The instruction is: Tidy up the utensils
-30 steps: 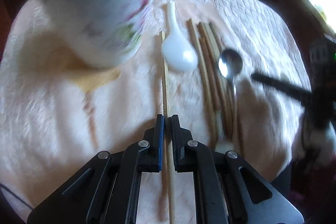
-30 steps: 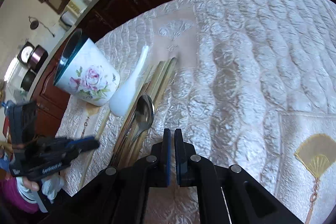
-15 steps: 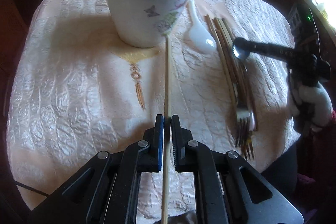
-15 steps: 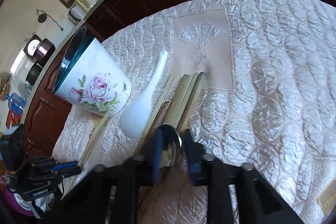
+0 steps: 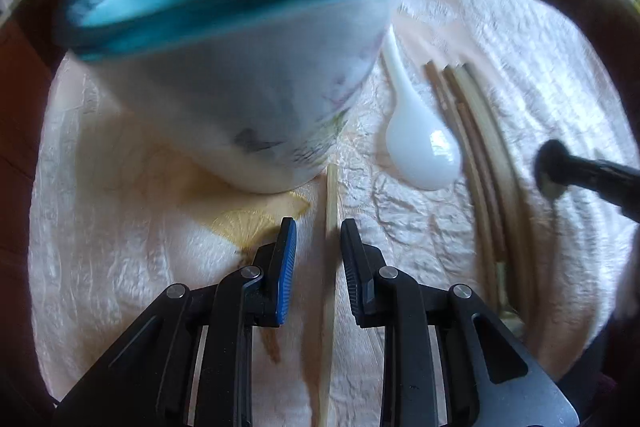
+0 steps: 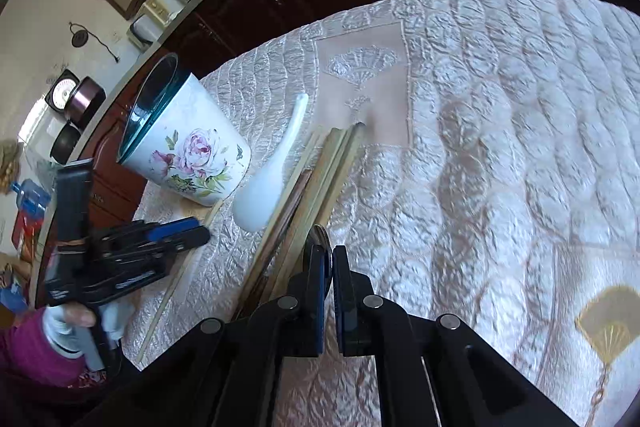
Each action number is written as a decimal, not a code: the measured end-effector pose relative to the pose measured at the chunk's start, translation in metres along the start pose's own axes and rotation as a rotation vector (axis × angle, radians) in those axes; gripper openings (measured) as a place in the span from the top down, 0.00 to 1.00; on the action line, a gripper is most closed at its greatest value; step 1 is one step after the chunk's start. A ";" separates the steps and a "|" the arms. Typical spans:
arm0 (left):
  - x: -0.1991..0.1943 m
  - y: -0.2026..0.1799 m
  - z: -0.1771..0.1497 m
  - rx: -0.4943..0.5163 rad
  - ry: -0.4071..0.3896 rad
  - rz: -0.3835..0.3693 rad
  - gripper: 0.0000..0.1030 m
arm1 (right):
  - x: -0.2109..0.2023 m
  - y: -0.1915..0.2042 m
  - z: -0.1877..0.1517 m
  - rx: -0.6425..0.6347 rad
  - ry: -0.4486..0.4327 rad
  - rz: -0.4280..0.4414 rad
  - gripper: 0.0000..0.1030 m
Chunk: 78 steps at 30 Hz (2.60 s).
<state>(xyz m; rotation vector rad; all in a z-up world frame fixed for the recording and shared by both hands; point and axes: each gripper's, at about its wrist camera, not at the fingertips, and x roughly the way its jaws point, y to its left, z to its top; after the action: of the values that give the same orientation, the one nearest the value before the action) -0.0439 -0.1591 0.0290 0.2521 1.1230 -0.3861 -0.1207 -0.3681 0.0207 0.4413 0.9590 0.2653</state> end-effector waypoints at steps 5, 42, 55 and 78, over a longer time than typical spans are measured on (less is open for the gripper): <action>-0.008 0.008 -0.004 -0.020 -0.006 -0.086 0.96 | -0.014 0.009 -0.004 -0.003 -0.023 0.014 0.97; -0.214 0.132 0.124 -0.288 -0.712 -0.077 0.96 | -0.041 0.201 0.167 -0.389 -0.452 -0.196 0.97; -0.139 0.118 0.111 -0.231 -0.621 -0.013 0.96 | 0.025 0.188 0.150 -0.459 -0.331 -0.215 0.96; -0.126 0.104 0.066 -0.260 -0.500 -0.052 0.65 | 0.017 0.162 0.113 -0.345 -0.224 -0.128 0.71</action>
<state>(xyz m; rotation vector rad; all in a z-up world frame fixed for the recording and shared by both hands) 0.0069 -0.0686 0.1718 -0.1025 0.6770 -0.3214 -0.0206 -0.2465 0.1411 0.0899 0.7009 0.2534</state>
